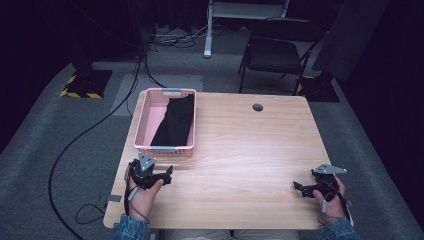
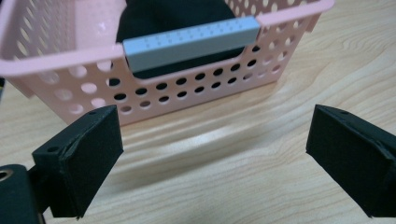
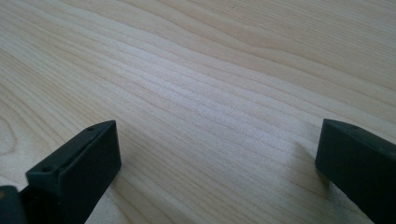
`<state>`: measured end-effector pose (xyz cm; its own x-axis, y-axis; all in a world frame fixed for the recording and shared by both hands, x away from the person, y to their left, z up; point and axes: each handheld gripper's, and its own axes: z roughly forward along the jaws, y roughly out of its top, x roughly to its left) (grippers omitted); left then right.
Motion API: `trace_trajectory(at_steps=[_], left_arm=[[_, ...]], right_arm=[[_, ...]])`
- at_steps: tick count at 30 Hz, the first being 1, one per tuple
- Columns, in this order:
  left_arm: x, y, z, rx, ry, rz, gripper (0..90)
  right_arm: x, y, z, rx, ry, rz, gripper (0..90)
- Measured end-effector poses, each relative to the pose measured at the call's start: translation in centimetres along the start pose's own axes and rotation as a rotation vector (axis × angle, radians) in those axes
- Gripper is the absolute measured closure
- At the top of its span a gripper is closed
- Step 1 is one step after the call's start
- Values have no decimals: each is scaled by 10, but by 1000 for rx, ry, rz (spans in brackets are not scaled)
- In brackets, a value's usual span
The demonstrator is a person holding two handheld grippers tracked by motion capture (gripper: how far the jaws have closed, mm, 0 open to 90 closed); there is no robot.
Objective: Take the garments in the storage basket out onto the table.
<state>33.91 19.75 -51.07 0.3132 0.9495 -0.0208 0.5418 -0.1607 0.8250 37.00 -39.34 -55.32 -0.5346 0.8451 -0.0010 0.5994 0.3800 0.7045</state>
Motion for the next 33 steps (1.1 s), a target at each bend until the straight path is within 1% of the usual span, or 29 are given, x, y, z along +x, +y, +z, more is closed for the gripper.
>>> trace_trajectory(at_steps=[2, 6, 14, 18, 24, 26, 31, 33], left_arm=[[-1, 2, -3, -28, 2, 3, 32], [-2, 5, -7, -50, 9, 8, 32], [-2, 10, -10, -74, 1, -17, 32], [-3, 15, -12, -90, -2, -30, 32], [-5, 23, -13, -102, -5, -21, 32], [-6, 26, -13, -106, -11, -30, 33], [-5, 38, -15, -128, -11, -29, 33], [-5, 40, -16, -131, -12, -31, 32]], right_arm=[[0, 0, 0, 0, 0, 0, 0], [0, 0, 0, 0, 0, 0, 0], [0, 0, 0, 0, 0, 0, 0], [0, 0, 0, 0, 0, 0, 0], [0, 0, 0, 0, 0, 0, 0], [0, 0, 0, 0, 0, 0, 0], [0, 0, 0, 0, 0, 0, 0], [0, 0, 0, 0, 0, 0, 0]])
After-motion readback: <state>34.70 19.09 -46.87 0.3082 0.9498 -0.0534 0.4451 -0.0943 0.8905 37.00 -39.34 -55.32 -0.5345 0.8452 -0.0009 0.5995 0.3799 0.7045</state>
